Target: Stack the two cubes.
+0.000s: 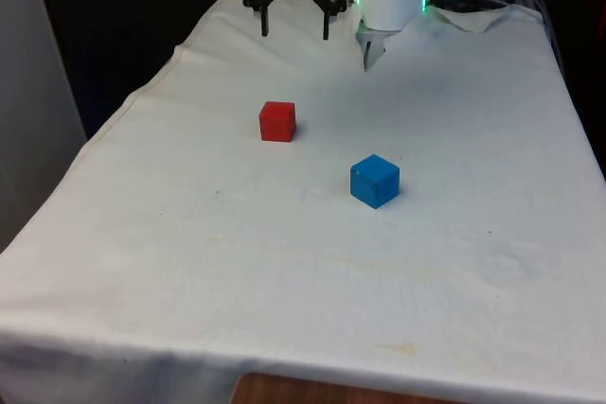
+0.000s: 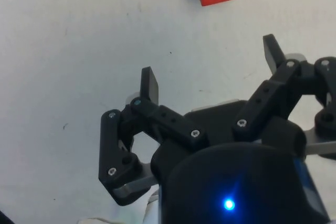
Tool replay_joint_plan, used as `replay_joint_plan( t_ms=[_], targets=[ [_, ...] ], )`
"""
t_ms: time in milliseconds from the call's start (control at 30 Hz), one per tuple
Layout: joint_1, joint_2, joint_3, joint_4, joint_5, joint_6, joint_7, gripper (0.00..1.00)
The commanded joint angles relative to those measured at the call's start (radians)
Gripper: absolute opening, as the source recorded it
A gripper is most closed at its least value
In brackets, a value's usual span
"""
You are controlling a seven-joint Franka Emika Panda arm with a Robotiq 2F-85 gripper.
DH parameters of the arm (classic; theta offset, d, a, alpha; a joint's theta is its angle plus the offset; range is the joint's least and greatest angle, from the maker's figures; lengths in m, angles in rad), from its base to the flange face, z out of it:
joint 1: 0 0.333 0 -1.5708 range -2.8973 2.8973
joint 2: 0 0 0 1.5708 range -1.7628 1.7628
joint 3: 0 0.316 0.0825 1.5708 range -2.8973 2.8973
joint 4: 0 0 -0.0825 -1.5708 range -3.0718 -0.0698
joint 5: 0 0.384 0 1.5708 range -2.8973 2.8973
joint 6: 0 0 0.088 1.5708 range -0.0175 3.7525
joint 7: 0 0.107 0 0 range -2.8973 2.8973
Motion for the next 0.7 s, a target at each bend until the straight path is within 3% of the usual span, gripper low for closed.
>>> replay_joint_plan(
  t_ms=[0, 200, 533, 667],
  targets=[
    [0.0, 0.004, -0.001, 0.0, 0.0, 0.001, -0.001, 1.0],
    [-0.006, 0.038, -0.013, -0.004, 0.023, 0.047, -0.025, 1.0],
    [-0.005, 0.062, -0.013, -0.001, 0.015, 0.061, -0.017, 1.0],
    [-0.005, 0.08, -0.012, -0.006, 0.029, 0.098, -0.025, 1.0]
  ],
)
